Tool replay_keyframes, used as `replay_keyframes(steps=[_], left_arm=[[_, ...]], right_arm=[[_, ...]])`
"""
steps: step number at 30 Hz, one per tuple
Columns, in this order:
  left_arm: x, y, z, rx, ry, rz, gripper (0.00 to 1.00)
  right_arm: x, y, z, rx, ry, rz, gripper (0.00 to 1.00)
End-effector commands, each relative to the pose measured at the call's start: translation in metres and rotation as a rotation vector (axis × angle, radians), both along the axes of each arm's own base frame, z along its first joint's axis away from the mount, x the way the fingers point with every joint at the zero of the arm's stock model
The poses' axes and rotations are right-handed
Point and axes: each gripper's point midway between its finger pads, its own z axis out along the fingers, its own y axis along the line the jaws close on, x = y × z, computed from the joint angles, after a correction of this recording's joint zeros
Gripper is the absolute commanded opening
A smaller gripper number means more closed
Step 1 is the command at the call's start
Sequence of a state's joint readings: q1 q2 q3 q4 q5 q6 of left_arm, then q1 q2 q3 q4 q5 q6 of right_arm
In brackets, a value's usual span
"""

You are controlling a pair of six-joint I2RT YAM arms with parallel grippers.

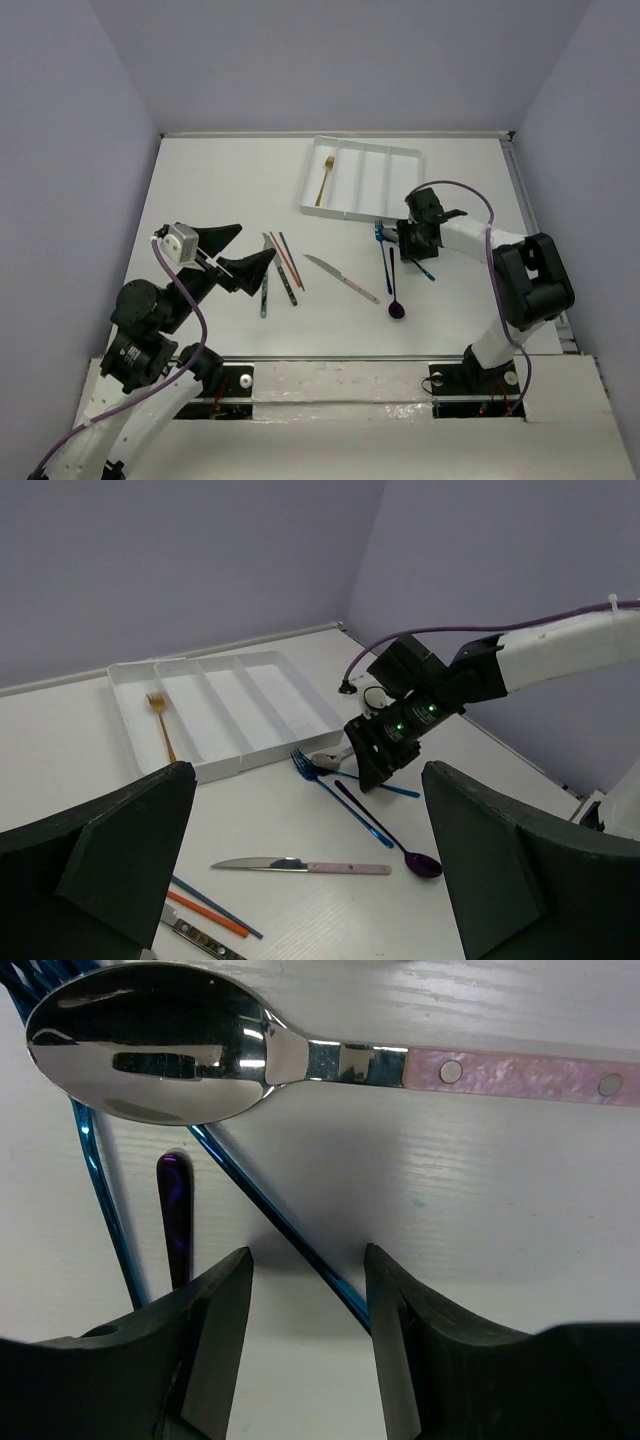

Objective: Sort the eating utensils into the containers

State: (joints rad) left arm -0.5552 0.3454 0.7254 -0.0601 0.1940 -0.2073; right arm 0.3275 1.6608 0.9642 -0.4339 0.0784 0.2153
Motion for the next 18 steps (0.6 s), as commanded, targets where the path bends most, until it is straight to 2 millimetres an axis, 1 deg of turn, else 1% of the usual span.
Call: replay_keyframes(steps=[1,2,3,4,5,7,10,11,13,16,18], left_arm=[[-0.002,0.0,0.011,-0.011,-0.044,-0.004,0.99],[-0.002,0.0,0.011,-0.009,-0.041,-0.004,0.99],[-0.002,0.0,0.011,-0.01,-0.042,-0.003,0.99],[-0.002,0.0,0.011,-0.01,-0.042,-0.003,0.99],[-0.002,0.0,0.011,-0.01,-0.042,-0.004,0.99],[-0.001,-0.001,0.01,-0.008,-0.038,-0.004,0.99],[-0.002,-0.001,0.011,-0.007,-0.04,-0.01,0.99],[-0.001,-0.002,0.01,-0.006,-0.039,-0.012,0.99],[-0.001,-0.002,0.01,-0.006,-0.038,-0.012,0.99],[-0.001,-0.002,0.01,-0.006,-0.038,-0.01,0.99],[-0.001,-0.001,0.01,-0.007,-0.039,-0.009,0.99]], right_arm=[[0.015,0.022,0.006,0.095,-0.011,0.076,0.51],[0.015,0.029,0.009,0.13,-0.019,0.095,0.45],[0.015,0.032,0.011,0.147,-0.023,0.101,0.41],[0.015,0.034,0.011,0.155,-0.026,0.105,0.39],[0.015,0.036,0.014,0.168,-0.031,0.11,0.32],[0.014,0.037,0.016,0.176,-0.028,0.116,0.27],[0.013,0.043,0.016,0.205,-0.018,0.135,0.24],[0.01,0.047,0.011,0.205,-0.001,0.147,0.23],[0.011,0.047,0.009,0.203,0.006,0.148,0.21],[0.008,0.058,0.007,0.194,0.019,0.179,0.11],[0.009,0.055,0.01,0.181,0.012,0.174,0.05]])
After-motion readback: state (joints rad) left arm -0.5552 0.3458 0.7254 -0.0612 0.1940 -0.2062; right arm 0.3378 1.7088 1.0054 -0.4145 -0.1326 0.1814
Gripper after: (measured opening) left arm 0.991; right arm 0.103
